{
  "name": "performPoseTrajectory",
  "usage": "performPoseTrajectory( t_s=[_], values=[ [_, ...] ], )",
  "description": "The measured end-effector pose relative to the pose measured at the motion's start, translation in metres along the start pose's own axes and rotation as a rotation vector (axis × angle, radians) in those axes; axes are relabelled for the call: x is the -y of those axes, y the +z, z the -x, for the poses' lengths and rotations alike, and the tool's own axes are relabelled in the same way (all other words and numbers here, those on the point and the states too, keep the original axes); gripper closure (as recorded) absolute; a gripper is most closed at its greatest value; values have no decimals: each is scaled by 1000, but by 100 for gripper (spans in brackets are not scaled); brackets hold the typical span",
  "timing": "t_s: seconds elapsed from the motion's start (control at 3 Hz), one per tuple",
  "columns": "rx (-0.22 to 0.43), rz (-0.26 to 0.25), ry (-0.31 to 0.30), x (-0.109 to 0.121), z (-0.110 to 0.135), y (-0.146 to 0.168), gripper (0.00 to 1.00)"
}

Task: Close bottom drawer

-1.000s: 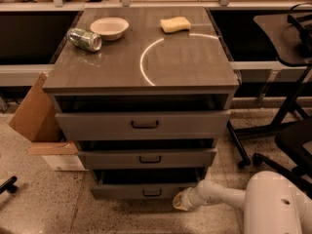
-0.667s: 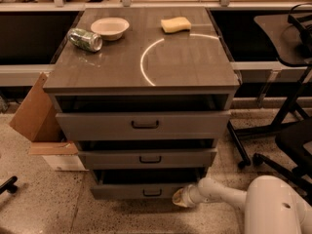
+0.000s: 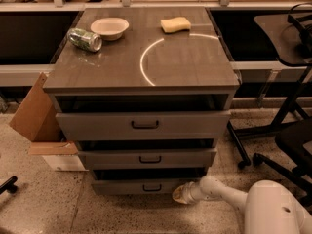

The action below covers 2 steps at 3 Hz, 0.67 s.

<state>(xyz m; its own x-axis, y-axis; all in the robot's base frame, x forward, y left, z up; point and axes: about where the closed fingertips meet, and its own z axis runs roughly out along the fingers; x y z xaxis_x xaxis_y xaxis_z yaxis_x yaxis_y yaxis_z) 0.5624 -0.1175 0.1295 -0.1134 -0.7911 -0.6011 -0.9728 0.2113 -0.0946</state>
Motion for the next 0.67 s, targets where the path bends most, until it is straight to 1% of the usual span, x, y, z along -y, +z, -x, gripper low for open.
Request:
performPoseTrajectory(
  t_s=[0.67],
  values=[
    [35, -23, 51, 26, -2, 8, 100]
  ],
)
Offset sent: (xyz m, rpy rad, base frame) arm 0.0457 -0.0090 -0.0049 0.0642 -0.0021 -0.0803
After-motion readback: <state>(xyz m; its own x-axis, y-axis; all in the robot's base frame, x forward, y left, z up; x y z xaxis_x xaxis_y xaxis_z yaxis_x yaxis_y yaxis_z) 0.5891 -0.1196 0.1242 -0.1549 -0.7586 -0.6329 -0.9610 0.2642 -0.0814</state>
